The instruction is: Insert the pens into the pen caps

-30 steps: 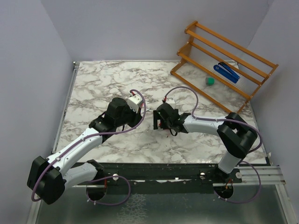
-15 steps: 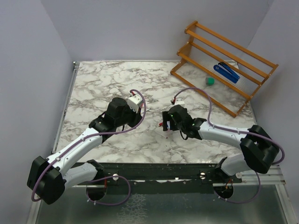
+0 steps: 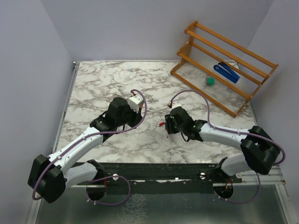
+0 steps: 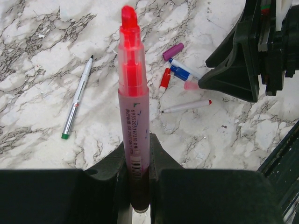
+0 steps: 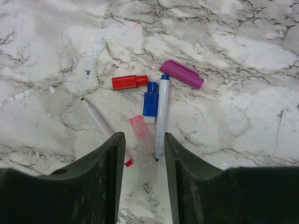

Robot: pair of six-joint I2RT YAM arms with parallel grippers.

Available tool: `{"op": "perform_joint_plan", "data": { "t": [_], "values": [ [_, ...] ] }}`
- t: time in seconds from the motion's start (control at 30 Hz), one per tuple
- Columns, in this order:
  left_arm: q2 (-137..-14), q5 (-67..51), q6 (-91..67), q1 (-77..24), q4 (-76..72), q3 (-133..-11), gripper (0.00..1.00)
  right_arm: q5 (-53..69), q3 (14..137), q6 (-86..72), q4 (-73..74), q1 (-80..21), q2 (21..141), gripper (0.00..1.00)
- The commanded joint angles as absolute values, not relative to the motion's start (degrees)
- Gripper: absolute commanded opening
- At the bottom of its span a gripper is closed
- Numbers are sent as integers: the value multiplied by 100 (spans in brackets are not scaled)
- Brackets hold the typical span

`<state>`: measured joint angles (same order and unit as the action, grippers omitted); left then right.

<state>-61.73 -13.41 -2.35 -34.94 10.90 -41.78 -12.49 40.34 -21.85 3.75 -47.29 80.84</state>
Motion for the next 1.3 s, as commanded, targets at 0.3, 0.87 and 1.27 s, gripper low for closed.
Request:
{"op": "perform_joint_plan", "data": {
  "t": [0.3, 0.87, 1.27],
  "values": [
    [-6251, -1266, -222, -3472, 1099, -4359, 0, -663, 4226, -1750, 205, -4767, 8584, 32],
    [-6267, -1270, -211, -3472, 1128, -4359, 0, -628, 4232, -1718, 45, -4764, 8915, 27],
    [-6260, -1256, -202, -3472, 1138, -4359, 0, -464, 4232, -1653, 47, -4767, 9035, 5]
  ]
}}
